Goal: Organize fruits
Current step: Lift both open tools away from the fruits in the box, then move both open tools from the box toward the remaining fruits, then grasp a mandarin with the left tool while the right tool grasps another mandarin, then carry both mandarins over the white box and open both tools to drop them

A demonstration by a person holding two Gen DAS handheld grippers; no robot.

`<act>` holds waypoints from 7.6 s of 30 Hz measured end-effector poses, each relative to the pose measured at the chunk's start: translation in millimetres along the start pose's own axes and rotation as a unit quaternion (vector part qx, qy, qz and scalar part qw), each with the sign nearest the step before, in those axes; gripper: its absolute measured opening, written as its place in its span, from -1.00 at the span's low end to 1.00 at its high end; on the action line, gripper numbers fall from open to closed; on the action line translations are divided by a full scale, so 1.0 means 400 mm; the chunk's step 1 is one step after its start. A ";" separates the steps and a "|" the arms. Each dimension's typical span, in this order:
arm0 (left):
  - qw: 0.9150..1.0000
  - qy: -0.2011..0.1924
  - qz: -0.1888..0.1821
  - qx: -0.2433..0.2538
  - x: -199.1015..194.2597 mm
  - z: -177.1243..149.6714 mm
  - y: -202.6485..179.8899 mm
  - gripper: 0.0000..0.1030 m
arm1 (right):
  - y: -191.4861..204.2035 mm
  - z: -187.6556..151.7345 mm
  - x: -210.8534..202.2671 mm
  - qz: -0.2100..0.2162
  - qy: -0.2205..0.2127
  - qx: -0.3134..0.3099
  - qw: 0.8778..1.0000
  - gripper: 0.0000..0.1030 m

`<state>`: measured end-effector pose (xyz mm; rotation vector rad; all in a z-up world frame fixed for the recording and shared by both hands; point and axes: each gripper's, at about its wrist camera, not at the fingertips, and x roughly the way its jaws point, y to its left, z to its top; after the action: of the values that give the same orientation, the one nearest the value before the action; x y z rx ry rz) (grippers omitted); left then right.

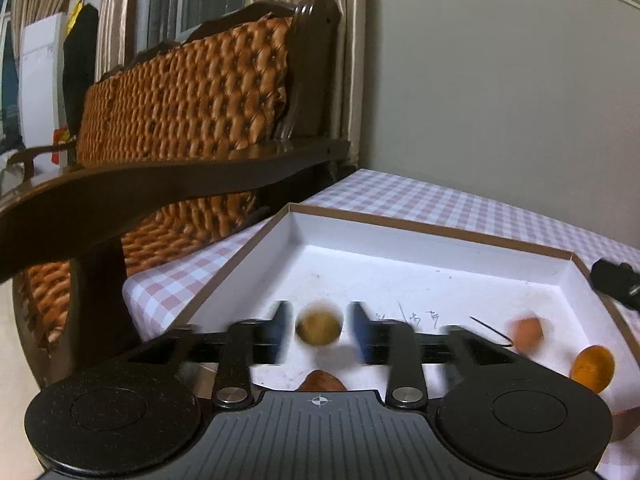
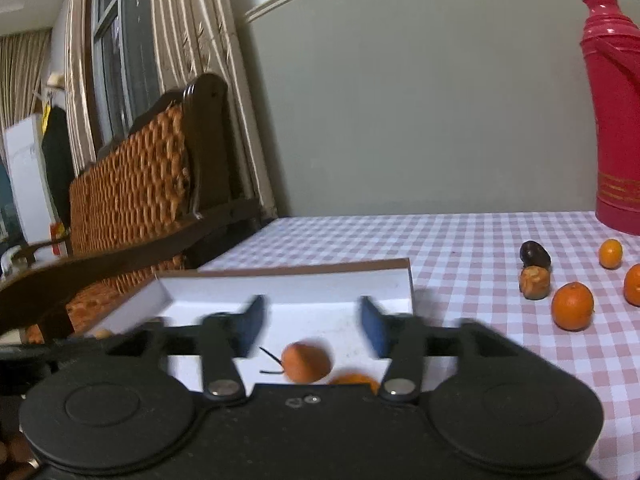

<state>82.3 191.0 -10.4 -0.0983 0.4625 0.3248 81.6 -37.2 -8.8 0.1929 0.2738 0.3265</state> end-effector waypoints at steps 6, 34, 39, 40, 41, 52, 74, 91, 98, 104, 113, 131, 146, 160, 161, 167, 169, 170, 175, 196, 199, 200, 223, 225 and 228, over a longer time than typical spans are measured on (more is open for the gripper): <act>0.998 -0.063 0.014 0.015 -0.065 0.010 -0.022 1.00 | -0.004 0.023 -0.061 -0.001 -0.064 -0.006 0.998 0.81; 0.997 -0.067 -0.024 0.034 -0.114 -0.003 -0.078 1.00 | -0.063 0.014 -0.115 -0.020 -0.068 0.015 0.997 0.88; 0.996 -0.073 -0.031 0.045 -0.125 -0.004 -0.097 1.00 | -0.071 0.016 -0.127 -0.024 -0.067 0.011 0.997 0.88; 0.996 -0.074 -0.032 0.046 -0.127 -0.005 -0.102 1.00 | -0.073 0.016 -0.131 -0.026 -0.067 0.010 0.997 0.88; 0.995 -0.075 -0.034 0.048 -0.129 -0.005 -0.107 1.00 | -0.075 0.017 -0.132 -0.028 -0.067 0.008 0.997 0.88; 0.991 -0.087 -0.065 0.073 -0.165 -0.017 -0.188 1.00 | -0.115 0.022 -0.181 -0.045 -0.071 -0.001 0.996 0.88; 0.974 -0.082 -0.168 0.126 -0.225 -0.068 -0.404 1.00 | -0.308 0.017 -0.283 -0.156 -0.038 0.025 0.987 0.88; 0.962 -0.047 -0.209 0.167 -0.226 -0.115 -0.580 1.00 | -0.427 -0.002 -0.312 -0.229 -0.001 0.046 0.972 0.61; 0.962 -0.032 -0.211 0.172 -0.195 -0.119 -0.633 0.99 | -0.471 -0.005 -0.277 -0.224 0.021 0.065 0.972 0.02; 0.960 -0.002 -0.225 0.169 -0.147 -0.104 -0.678 0.62 | -0.501 0.007 -0.236 -0.218 0.035 0.072 0.973 -0.20; 0.958 0.014 -0.232 0.168 -0.087 -0.101 -0.734 0.47 | -0.537 0.026 -0.160 -0.208 0.054 0.077 0.974 -0.24; 0.957 0.037 -0.246 0.145 0.003 -0.072 -0.784 0.43 | -0.593 0.055 -0.035 -0.193 0.068 0.096 0.974 -0.26; 0.949 0.050 -0.274 0.151 0.009 -0.074 -0.806 -0.20 | -0.607 0.059 0.004 -0.196 0.077 0.112 0.971 -0.42; 0.952 0.039 -0.268 0.141 -0.034 -0.070 -0.747 -0.23 | -0.568 0.054 -0.056 -0.193 0.061 0.096 0.975 -0.46; 0.951 0.037 -0.269 0.145 -0.042 -0.071 -0.741 -0.23 | -0.563 0.050 -0.065 -0.192 0.063 0.096 0.975 -0.46; 0.948 0.033 -0.274 0.161 -0.086 -0.083 -0.701 -0.23 | -0.527 0.034 -0.120 -0.190 0.066 0.085 0.976 -0.46; 0.947 0.033 -0.274 0.164 -0.098 -0.085 -0.690 -0.23 | -0.517 0.030 -0.140 -0.190 0.064 0.088 0.976 -0.46; 0.946 0.032 -0.275 0.167 -0.105 -0.087 -0.683 -0.23 | -0.511 0.026 -0.153 -0.189 0.064 0.091 0.976 -0.46; 0.944 0.026 -0.277 0.177 -0.145 -0.098 -0.647 -0.23 | -0.470 0.010 -0.200 -0.182 0.064 0.091 0.977 -0.46; 0.951 -0.016 -0.266 0.157 -0.233 -0.075 -0.511 -0.23 | -0.294 0.019 -0.295 -0.142 0.028 0.034 0.989 -0.46; 0.955 -0.023 -0.256 0.147 -0.233 -0.066 -0.483 -0.23 | -0.277 0.024 -0.297 -0.139 0.017 0.028 0.990 -0.46; 0.956 -0.025 -0.253 0.144 -0.234 -0.064 -0.473 -0.23 | -0.270 0.025 -0.296 -0.138 0.014 0.023 0.990 -0.46; 0.983 -0.070 -0.152 0.072 -0.198 -0.017 -0.234 -0.23 | -0.107 0.026 -0.195 -0.039 -0.025 -0.004 0.999 -0.46; 0.985 -0.074 -0.142 0.068 -0.193 -0.014 -0.215 -0.23 | -0.096 0.024 -0.188 -0.035 -0.026 -0.005 0.999 -0.46; 0.987 -0.078 -0.129 0.061 -0.185 -0.011 -0.188 -0.23 | -0.078 0.021 -0.175 -0.028 -0.025 -0.007 0.999 -0.46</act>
<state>42.6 98.3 20.5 -0.0124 0.3095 0.0494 29.3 -91.5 8.3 0.1785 0.2278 0.2684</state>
